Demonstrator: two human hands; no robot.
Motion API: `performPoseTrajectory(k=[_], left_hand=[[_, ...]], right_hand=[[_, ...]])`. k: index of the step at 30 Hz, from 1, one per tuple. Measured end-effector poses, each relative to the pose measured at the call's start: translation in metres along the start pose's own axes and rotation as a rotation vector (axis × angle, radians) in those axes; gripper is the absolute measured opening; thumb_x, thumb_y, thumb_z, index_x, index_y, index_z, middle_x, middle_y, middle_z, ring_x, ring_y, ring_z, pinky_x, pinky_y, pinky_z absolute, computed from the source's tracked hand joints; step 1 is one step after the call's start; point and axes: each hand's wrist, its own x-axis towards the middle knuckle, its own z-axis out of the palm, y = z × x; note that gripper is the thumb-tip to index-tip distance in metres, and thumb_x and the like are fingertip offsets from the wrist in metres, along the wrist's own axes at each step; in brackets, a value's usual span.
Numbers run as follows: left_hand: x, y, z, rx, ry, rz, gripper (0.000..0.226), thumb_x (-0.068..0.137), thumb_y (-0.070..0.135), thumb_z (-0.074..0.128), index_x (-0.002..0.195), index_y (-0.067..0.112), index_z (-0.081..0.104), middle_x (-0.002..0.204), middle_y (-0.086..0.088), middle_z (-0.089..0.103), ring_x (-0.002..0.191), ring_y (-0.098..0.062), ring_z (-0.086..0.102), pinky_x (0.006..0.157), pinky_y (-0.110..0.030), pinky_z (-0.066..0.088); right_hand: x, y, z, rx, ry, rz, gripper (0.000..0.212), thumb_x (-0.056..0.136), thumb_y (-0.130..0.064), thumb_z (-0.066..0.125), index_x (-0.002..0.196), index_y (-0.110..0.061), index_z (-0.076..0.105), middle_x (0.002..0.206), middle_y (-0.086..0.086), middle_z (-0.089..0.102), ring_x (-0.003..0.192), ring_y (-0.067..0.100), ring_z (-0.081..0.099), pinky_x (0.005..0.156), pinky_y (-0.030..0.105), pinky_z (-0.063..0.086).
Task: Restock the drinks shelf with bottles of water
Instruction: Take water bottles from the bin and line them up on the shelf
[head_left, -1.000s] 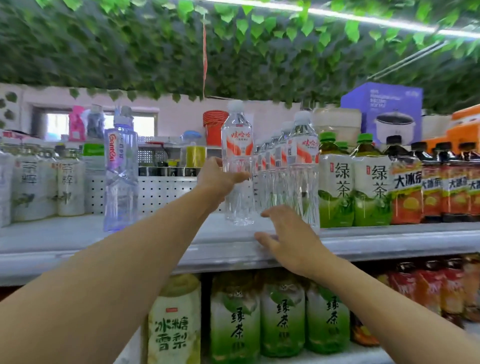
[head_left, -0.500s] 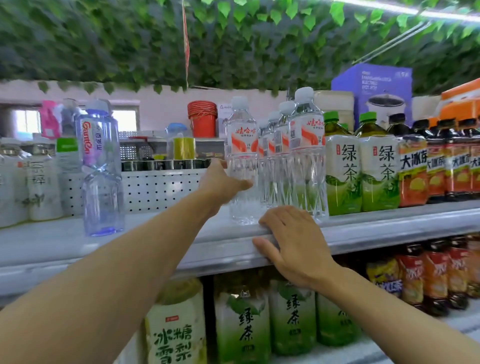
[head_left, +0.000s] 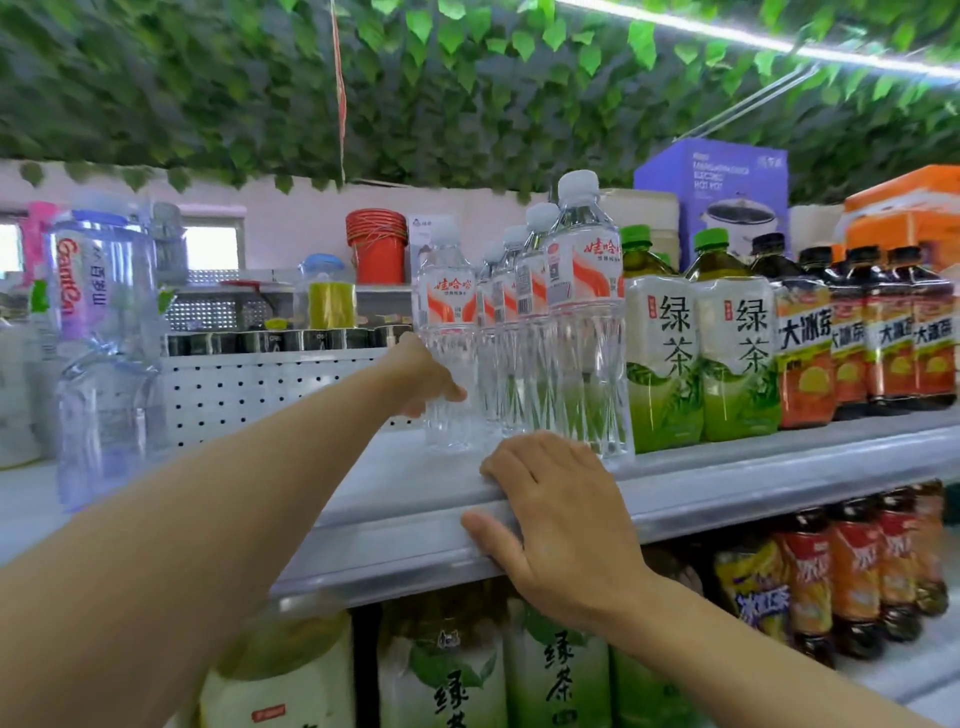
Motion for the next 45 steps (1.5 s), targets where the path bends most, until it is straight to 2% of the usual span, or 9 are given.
performPoseTrajectory(k=[4, 10, 15, 23, 28, 31, 36, 41, 45], left_hand=[[0.023, 0.0, 0.006, 0.059, -0.023, -0.013, 0.069, 0.075, 0.013, 0.076, 0.133, 0.012, 0.038, 0.122, -0.014, 0.055, 0.093, -0.028, 0.061, 0.07, -0.036, 0.057], [0.044, -0.002, 0.01, 0.07, -0.06, -0.068, 0.074, 0.081, 0.008, 0.071, 0.139, 0.007, 0.026, 0.13, -0.022, 0.049, 0.111, -0.034, 0.057, 0.085, -0.037, 0.053], [0.052, -0.004, 0.011, 0.093, -0.07, -0.076, 0.071, 0.083, 0.01, 0.069, 0.139, 0.003, 0.027, 0.119, -0.022, 0.055, 0.095, -0.03, 0.062, 0.078, -0.034, 0.055], [0.056, -0.006, 0.013, 0.102, -0.095, -0.079, 0.068, 0.082, 0.007, 0.068, 0.14, 0.007, 0.031, 0.128, -0.02, 0.053, 0.104, -0.033, 0.061, 0.073, -0.035, 0.055], [0.055, -0.009, 0.014, 0.093, -0.097, -0.07, 0.067, 0.082, 0.01, 0.07, 0.139, 0.01, 0.034, 0.129, -0.017, 0.053, 0.104, -0.031, 0.061, 0.063, -0.031, 0.054], [0.053, -0.011, 0.013, 0.073, -0.119, -0.058, 0.059, 0.083, 0.009, 0.068, 0.135, 0.011, 0.041, 0.131, -0.015, 0.053, 0.11, -0.031, 0.059, 0.069, -0.032, 0.053], [0.047, -0.012, 0.01, 0.053, -0.163, -0.08, 0.062, 0.081, 0.015, 0.071, 0.136, 0.012, 0.042, 0.135, -0.015, 0.051, 0.113, -0.032, 0.057, 0.077, -0.037, 0.053], [0.023, -0.006, 0.0, 0.152, -0.143, -0.134, 0.063, 0.084, 0.022, 0.069, 0.136, 0.003, 0.037, 0.137, -0.019, 0.047, 0.12, -0.034, 0.052, 0.093, -0.049, 0.046], [-0.009, -0.008, -0.014, 0.23, -0.134, -0.155, 0.062, 0.084, 0.027, 0.069, 0.133, 0.002, 0.039, 0.135, -0.017, 0.051, 0.119, -0.032, 0.053, 0.097, -0.052, 0.041]], right_hand=[[0.0, 0.0, 0.001, -0.02, 0.019, -0.007, 0.043, 0.09, -0.058, 0.031, 0.093, -0.022, 0.055, 0.095, -0.004, 0.056, 0.089, 0.017, 0.048, 0.082, 0.035, 0.037], [0.001, 0.0, 0.002, -0.02, 0.017, -0.014, 0.045, 0.091, -0.058, 0.028, 0.092, -0.021, 0.054, 0.094, -0.004, 0.055, 0.087, 0.017, 0.047, 0.081, 0.035, 0.038], [0.001, -0.001, 0.002, -0.019, 0.03, -0.011, 0.045, 0.09, -0.057, 0.028, 0.092, -0.02, 0.055, 0.094, -0.003, 0.055, 0.087, 0.017, 0.047, 0.081, 0.032, 0.031], [0.0, -0.001, 0.004, -0.02, 0.044, -0.009, 0.045, 0.09, -0.057, 0.029, 0.092, -0.021, 0.055, 0.094, -0.003, 0.055, 0.087, 0.017, 0.048, 0.08, 0.035, 0.037], [0.0, 0.001, 0.005, -0.013, 0.041, -0.01, 0.046, 0.09, -0.056, 0.031, 0.093, -0.019, 0.057, 0.095, -0.002, 0.057, 0.088, 0.019, 0.049, 0.082, 0.035, 0.034], [-0.001, 0.0, 0.005, -0.003, 0.029, -0.007, 0.046, 0.09, -0.057, 0.03, 0.094, -0.019, 0.056, 0.095, -0.002, 0.056, 0.088, 0.019, 0.049, 0.082, 0.036, 0.037], [-0.001, 0.0, 0.004, -0.007, 0.021, -0.009, 0.047, 0.089, -0.056, 0.032, 0.093, -0.017, 0.058, 0.095, -0.001, 0.057, 0.089, 0.02, 0.049, 0.082, 0.035, 0.034], [-0.001, -0.001, 0.001, -0.008, 0.014, -0.005, 0.045, 0.09, -0.057, 0.031, 0.09, -0.019, 0.056, 0.091, -0.002, 0.056, 0.084, 0.018, 0.047, 0.078, 0.035, 0.037], [-0.001, -0.005, -0.003, -0.015, -0.003, 0.009, 0.045, 0.089, -0.055, 0.03, 0.089, -0.018, 0.056, 0.089, -0.001, 0.056, 0.081, 0.018, 0.049, 0.075, 0.035, 0.04]])
